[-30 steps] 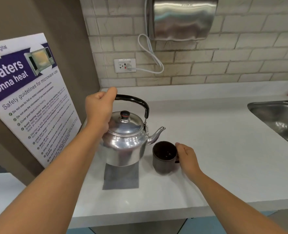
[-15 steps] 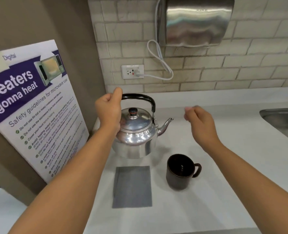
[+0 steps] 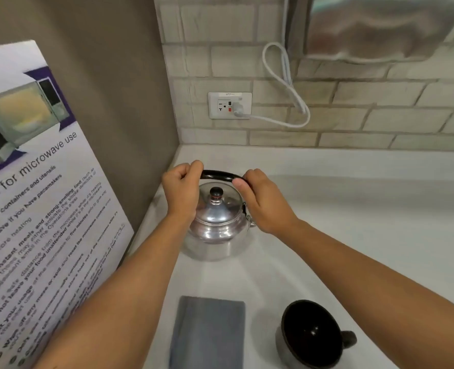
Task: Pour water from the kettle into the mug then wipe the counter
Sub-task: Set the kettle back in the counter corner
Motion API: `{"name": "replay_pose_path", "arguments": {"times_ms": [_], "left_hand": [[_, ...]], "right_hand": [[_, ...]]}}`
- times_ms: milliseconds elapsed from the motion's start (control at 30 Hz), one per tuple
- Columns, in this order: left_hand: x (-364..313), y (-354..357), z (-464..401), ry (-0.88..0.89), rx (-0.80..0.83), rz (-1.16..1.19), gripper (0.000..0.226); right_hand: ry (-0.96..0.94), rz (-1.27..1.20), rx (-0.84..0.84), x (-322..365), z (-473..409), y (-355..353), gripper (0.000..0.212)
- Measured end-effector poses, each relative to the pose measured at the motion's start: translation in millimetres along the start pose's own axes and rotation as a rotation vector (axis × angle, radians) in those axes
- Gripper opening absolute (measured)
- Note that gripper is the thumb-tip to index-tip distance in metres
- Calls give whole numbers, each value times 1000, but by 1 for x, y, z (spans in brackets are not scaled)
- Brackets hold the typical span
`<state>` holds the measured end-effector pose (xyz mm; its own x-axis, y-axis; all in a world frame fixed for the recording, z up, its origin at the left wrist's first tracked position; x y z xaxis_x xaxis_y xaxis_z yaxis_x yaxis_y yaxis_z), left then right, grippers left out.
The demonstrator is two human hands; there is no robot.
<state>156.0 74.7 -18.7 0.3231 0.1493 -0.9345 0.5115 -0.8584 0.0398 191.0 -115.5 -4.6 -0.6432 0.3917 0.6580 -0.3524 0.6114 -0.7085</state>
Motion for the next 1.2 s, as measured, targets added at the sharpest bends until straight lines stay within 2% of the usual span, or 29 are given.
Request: {"name": "replay_pose_path", "arguments": {"times_ms": [133, 300, 400, 533, 700, 900, 1200], "left_hand": [[29, -10, -7, -27, -22, -24, 38], [45, -15, -7, -57, -44, -13, 34], [47, -14, -6, -77, -42, -12, 42], [52, -10, -10, -163, 22, -27, 61], [48, -9, -20, -105, 167, -351, 60], [59, -8, -37, -162, 235, -720, 59], [91, -3, -48, -360, 395, -910, 55]], "right_hand": [[-20, 34, 92, -16, -19, 22, 31], [-43, 42, 100, -24, -29, 31, 35], [-38, 47, 85, -26, -32, 31, 42], [7, 37, 57, -32, -39, 31, 40], [116, 103, 12, -45, -48, 29, 41], [272, 214, 14, -66, -60, 32, 46], [444, 116, 196, -99, -71, 48, 45]]}}
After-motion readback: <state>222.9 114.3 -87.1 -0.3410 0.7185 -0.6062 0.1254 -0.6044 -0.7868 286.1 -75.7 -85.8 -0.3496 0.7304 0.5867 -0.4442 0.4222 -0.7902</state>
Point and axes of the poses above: each hand's wrist, its own z-axis away from the middle knuckle, its own y-axis out of the palm, x = y × z, the point moved 9 cm from there along -z, towards the middle knuckle, and after that the axes turned 15 degrees about x, right-handed, at the moved point
